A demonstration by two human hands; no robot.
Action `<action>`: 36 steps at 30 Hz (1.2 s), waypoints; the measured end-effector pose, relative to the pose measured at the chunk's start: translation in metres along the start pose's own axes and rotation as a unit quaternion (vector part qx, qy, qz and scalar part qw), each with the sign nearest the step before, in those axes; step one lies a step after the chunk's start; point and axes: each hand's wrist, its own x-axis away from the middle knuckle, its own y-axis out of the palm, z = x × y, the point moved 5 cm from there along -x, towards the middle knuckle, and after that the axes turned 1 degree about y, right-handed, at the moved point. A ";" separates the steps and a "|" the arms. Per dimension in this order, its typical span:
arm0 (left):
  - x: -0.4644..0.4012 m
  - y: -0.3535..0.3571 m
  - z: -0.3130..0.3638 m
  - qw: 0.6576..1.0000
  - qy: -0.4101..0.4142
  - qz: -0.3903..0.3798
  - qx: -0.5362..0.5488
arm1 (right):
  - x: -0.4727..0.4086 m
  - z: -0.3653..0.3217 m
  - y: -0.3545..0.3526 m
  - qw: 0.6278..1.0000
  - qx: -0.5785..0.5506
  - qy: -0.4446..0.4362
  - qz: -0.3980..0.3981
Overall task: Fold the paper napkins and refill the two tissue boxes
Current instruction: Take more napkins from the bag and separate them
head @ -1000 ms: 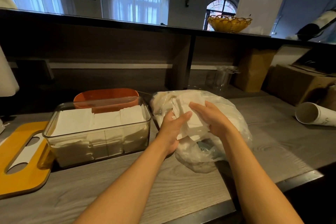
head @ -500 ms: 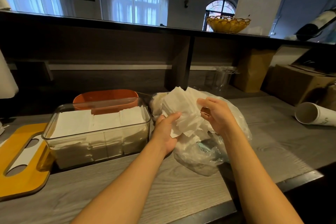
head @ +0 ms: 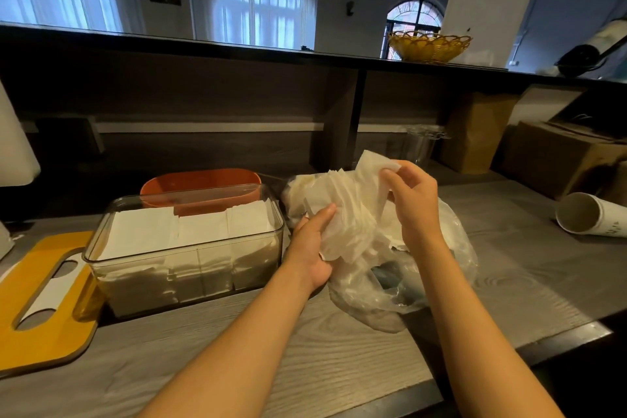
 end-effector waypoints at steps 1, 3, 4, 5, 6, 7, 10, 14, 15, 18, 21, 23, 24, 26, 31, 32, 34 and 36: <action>-0.001 -0.001 0.000 1.000 0.003 0.009 -0.001 | -0.001 -0.001 -0.005 1.000 -0.018 -0.004 0.022; -0.002 -0.002 0.000 0.999 0.010 0.032 -0.005 | -0.003 -0.006 -0.016 0.994 -0.078 -0.007 0.072; -0.003 -0.003 -0.001 0.999 0.013 0.044 -0.010 | -0.002 -0.008 -0.020 0.988 -0.122 -0.003 0.089; -0.003 -0.003 -0.001 0.998 0.014 0.052 -0.015 | -0.003 -0.010 -0.023 0.981 -0.169 0.006 0.092; -0.002 -0.002 -0.001 0.998 0.013 0.056 -0.018 | -0.002 -0.011 -0.024 0.973 -0.214 0.020 0.079; 0.001 0.001 0.000 0.998 0.009 0.054 -0.018 | -0.002 -0.011 -0.023 0.967 -0.246 0.036 0.055; 0.005 0.006 0.001 0.999 0.002 0.039 -0.008 | 0.002 -0.010 -0.010 0.970 -0.227 0.082 -0.025; 0.004 0.006 0.000 0.999 0.022 0.010 -0.046 | 0.008 0.006 0.016 0.987 -0.022 0.116 -0.109; 0.006 0.008 0.000 0.998 0.019 0.006 -0.061 | 0.008 0.012 0.018 0.986 0.035 0.122 -0.106; 0.008 0.009 -0.001 0.994 0.011 0.004 -0.110 | 0.008 0.022 0.019 0.972 0.081 0.205 -0.076; 0.003 0.006 -0.003 0.990 0.022 0.019 -0.136 | 0.003 0.021 0.014 0.978 0.095 0.170 -0.069; 0.004 0.007 -0.003 0.990 0.034 0.016 -0.139 | 0.002 0.015 0.014 0.980 0.159 0.088 -0.082; 0.004 0.007 -0.003 0.989 0.041 0.012 -0.142 | 0.001 0.013 0.015 0.978 0.178 0.065 -0.085; 0.003 0.006 -0.002 0.985 0.052 0.006 -0.163 | 0.001 0.014 0.020 0.976 0.190 0.036 -0.101; 0.006 0.010 0.000 0.986 0.061 0.009 -0.156 | 0.001 0.019 0.020 0.979 0.170 0.044 -0.107; 0.006 0.009 0.001 0.990 0.055 0.016 -0.132 | -0.001 0.019 0.015 0.986 0.141 0.047 -0.078; 0.005 0.004 0.001 0.998 0.021 0.029 -0.060 | -0.005 0.016 -0.001 0.996 0.078 0.046 0.017; 0.004 0.001 0.001 1.000 -0.010 0.024 0.005 | -0.005 0.015 -0.014 0.993 0.052 0.048 0.090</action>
